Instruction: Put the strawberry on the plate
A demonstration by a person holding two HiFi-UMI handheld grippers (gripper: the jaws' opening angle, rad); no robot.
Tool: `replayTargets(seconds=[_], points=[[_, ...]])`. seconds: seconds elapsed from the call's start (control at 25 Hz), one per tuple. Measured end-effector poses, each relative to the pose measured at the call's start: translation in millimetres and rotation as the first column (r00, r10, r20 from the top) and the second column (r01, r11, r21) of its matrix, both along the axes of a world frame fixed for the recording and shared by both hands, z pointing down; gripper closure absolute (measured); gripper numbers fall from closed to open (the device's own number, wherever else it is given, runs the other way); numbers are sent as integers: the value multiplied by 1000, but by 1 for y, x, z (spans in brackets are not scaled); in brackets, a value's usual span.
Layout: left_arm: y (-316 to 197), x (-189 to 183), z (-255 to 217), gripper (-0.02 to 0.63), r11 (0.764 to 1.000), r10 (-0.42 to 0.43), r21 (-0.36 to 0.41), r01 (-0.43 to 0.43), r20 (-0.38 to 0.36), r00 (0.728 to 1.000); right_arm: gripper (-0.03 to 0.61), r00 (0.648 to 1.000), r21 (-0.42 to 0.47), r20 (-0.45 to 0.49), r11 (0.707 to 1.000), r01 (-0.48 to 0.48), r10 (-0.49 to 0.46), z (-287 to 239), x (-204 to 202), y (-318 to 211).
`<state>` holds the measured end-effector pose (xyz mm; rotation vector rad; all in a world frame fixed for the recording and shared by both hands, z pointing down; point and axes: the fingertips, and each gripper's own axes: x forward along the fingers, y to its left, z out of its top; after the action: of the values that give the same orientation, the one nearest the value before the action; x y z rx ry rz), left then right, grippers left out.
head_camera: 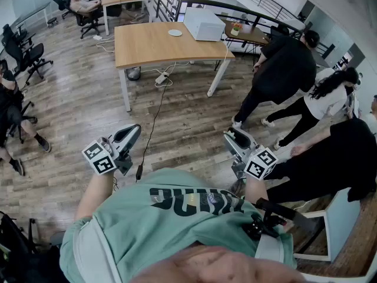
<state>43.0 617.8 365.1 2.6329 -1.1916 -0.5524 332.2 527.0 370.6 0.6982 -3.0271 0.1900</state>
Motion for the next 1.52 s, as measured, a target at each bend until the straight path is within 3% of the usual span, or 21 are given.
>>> replayTargets(seconds=[0.96,1.16,1.52], points=[[-5,6,-1,611,1000,1,1,-1,6,1000,420,999,1,26,1000,25,-25,-7,-1,-4],[-14,20,-4,611,1000,11,2,-11,16,1000,419,996,-25,55,997,66,-65,-9,10,-6],[-21,73,-13,611,999,53,2,-54,42,998,419,996,-26,82,999,48,-46,-10,61,-3]])
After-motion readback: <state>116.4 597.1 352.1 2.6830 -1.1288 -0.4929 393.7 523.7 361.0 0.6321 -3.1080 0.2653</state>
